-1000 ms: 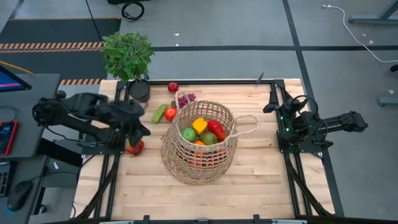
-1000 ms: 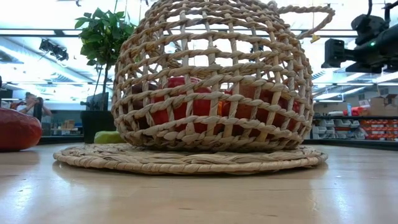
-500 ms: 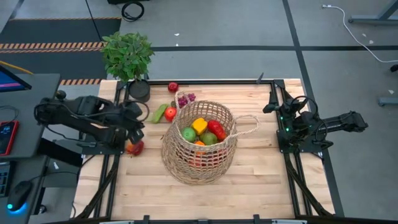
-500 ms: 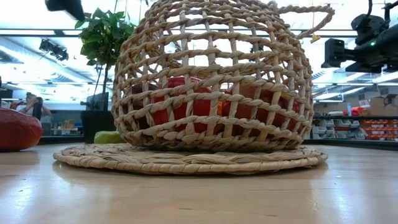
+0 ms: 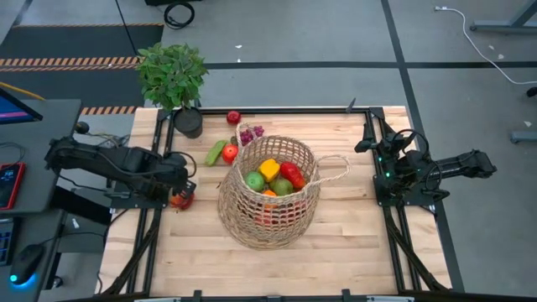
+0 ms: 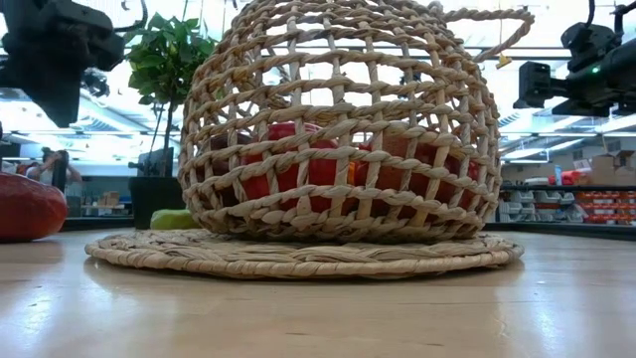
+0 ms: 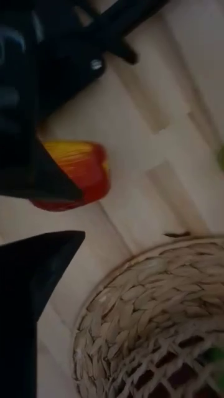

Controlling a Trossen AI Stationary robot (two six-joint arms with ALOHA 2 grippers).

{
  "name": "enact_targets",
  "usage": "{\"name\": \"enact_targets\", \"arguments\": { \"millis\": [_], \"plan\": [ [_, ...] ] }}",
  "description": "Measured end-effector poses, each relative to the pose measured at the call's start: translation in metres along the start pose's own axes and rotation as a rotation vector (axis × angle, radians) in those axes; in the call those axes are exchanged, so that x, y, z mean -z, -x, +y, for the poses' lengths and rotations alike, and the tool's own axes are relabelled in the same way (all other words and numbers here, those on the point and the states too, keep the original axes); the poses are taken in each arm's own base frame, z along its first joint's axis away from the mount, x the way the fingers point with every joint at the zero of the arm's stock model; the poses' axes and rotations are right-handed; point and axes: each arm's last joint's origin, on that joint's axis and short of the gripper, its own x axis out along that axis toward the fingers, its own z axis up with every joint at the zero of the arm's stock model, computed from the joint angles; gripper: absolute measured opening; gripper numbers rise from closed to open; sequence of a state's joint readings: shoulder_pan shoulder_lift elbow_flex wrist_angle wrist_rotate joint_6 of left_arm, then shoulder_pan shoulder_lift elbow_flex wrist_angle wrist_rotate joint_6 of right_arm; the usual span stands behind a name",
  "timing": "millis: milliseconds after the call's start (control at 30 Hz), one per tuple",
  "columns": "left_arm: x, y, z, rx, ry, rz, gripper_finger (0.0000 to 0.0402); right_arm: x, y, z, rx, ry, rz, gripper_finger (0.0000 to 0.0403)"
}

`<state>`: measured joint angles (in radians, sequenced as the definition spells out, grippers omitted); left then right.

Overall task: Build produce basket
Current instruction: Put the red apple into the brown basket

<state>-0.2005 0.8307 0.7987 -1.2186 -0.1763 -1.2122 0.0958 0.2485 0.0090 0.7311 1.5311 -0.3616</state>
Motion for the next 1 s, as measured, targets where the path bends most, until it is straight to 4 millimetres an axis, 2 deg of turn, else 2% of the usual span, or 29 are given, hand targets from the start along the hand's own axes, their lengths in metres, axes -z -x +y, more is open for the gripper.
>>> {"name": "enact_targets", "arguments": {
  "millis": [100,367,467,767,1000],
  "plan": [
    [0.001,-0.001,0.001,-0.002,0.034,0.026,0.0129,0.0,0.0,0.0,0.0,0.0,0.0,0.0349],
    [0.002,-0.001,0.002,-0.015,0.132,0.049,0.0252,0.0,0.0,0.0,0.0,0.001,0.0,0.0349],
    [0.003,-0.001,0.005,-0.056,0.156,0.06,0.0282,0.0,0.0,0.0,0.0,0.001,0.0,0.0349],
    [-0.001,-0.019,-0.009,-0.178,0.021,0.019,0.0295,0.0,0.0,0.0,-0.001,0.001,0.0,0.0349],
    [-0.004,-0.043,-0.023,-0.289,-0.061,0.103,0.0295,0.0,0.0,0.0,0.0,0.001,0.0,0.0349]
  ]
}}
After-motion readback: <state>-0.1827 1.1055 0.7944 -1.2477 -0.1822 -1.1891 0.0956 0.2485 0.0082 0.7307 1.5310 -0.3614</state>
